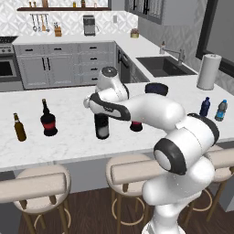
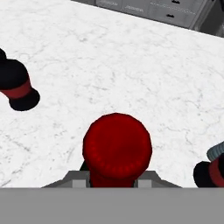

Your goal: Move the plastic bottles in the middle to the plastics group, and the glass bottles in the middle to the glass group.

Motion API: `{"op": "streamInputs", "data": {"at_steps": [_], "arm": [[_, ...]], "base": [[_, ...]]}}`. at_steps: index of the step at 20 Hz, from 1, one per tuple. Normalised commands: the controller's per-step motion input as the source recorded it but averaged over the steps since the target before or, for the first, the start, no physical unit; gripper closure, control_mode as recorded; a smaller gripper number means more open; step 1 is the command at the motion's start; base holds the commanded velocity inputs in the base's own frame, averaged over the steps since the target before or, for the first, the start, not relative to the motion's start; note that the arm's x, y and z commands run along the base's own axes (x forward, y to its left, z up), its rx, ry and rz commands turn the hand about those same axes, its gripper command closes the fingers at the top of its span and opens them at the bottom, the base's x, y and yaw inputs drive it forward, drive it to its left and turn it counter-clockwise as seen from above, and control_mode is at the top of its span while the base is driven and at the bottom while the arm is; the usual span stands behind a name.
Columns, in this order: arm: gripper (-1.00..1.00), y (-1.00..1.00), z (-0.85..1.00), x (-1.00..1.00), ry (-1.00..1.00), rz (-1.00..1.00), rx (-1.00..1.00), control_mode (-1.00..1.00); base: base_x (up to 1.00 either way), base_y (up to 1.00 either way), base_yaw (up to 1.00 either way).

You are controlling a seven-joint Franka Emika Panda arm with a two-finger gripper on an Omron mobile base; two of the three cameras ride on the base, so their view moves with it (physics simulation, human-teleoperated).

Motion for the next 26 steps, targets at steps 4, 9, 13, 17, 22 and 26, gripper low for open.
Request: {"op": "streamInputs", "data": {"at_steps": [4,9,13,17,22,26], "arm": [[1.0,0.0,0.05,0.03,0.11,0.03,0.0,-1.0],[1.0,0.13,0.05,0.0,0.0,0.04,0.04,-1.0],[1.0,0.2,0.04,0.0,-0.04,0.07,0.07,-1.0],[1.0,0.07,0.03,0.01,-0.13,0.07,0.12,-1.0],[1.0,0.24,0.11,0.06,-0.11,0.04,0.04,-1.0],[1.0,0.44,0.14,0.0,0.01,0.02,-0.01,-1.0]], "base": [[0.0,0.0,0.0],[0.0,0.0,0.0],[0.0,0.0,0.0],[0.0,0.0,0.0],[0.0,0.0,0.0],[0.0,0.0,0.0]]}}
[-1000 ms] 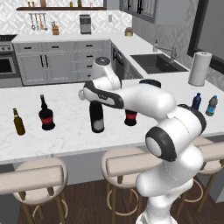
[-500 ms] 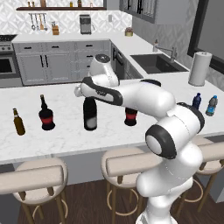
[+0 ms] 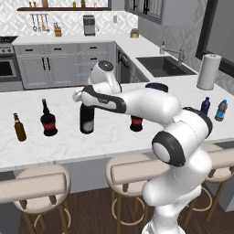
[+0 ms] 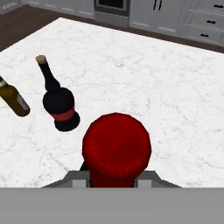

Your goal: Move the plastic bottles in the middle to the plastics group, and the glass bottles in the middle to the glass group.

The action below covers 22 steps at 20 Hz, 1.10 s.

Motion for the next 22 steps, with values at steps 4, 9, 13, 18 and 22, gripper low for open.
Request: {"op": "streamInputs", "data": {"at_steps": [4,9,13,18,22], "arm": [[1.0,0.27,0.15,0.01,0.11,0.02,-0.06,-1.0],[1.0,0.33,0.0,0.16,0.06,0.01,-0.04,-1.0],[1.0,0.36,0.0,0.28,0.0,0.02,-0.02,-1.0],[1.0,0.31,0.0,0.12,0.0,0.02,-0.02,-1.0],[1.0,0.16,0.0,0.14,0.0,0.01,0.0,-1.0]], "base": [[0.0,0.0,0.0],[0.0,0.0,0.0],[0.0,0.0,0.0],[0.0,0.0,0.0],[0.0,0.0,0.0]]}}
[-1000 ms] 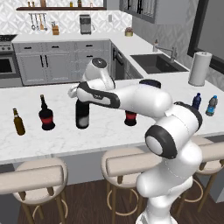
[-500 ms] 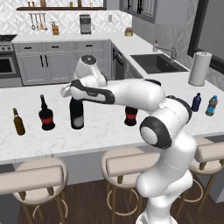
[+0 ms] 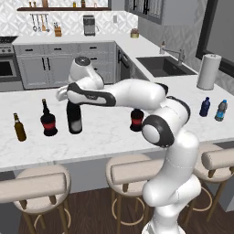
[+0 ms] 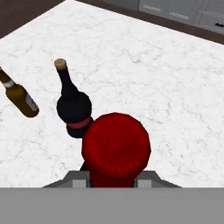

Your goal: Move the plastic bottles in the middle to the plastics group, and the glass bottles in the middle to the glass group.

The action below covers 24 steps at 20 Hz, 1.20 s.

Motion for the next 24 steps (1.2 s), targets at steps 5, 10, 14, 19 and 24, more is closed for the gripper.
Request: {"op": "streamInputs", "data": {"at_steps": [5,10,14,19,24], "arm": [[1.0,0.0,-0.16,0.2,-0.01,0.0,0.0,-1.0],[1.0,0.0,0.0,0.15,0.0,0.0,0.0,-1.0],[1.0,0.0,-0.08,0.0,0.0,0.0,0.0,-1.0],[1.0,0.0,-0.38,0.0,0.0,0.0,0.0,-1.0],[1.0,0.0,-0.33,0.0,-0.01,0.0,0.0,-1.0]], "base": [[0.0,0.0,0.0],[0.0,0.0,0.0],[0.0,0.0,0.0],[0.0,0.0,0.0],[0.0,0.0,0.0]]}}
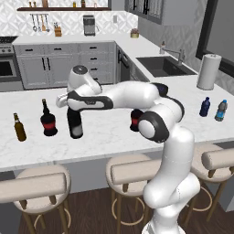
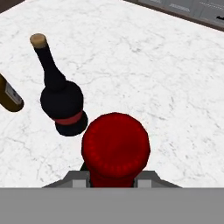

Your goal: Move the plastic bottles in the middle to the plastics group, and the glass bottles in the middle to the glass group.

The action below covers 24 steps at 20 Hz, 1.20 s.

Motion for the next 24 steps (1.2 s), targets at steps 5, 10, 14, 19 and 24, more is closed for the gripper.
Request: {"op": "streamInputs", "data": {"at_steps": [5,10,14,19,24], "arm": [[1.0,0.0,0.0,0.04,-0.05,0.0,0.0,-1.0],[1.0,0.11,0.26,0.44,-0.01,0.0,-0.01,-1.0],[1.0,0.07,0.01,0.33,0.0,0.0,0.0,-1.0],[1.0,0.09,-0.07,0.01,0.02,0.0,-0.01,-1.0],[1.0,0.03,-0.54,0.0,0.0,0.0,0.0,-1.0]], "base": [[0.0,0.0,0.0],[0.0,0.0,0.0],[0.0,0.0,0.0],[0.0,0.0,0.0],[0.0,0.0,0.0]]}}
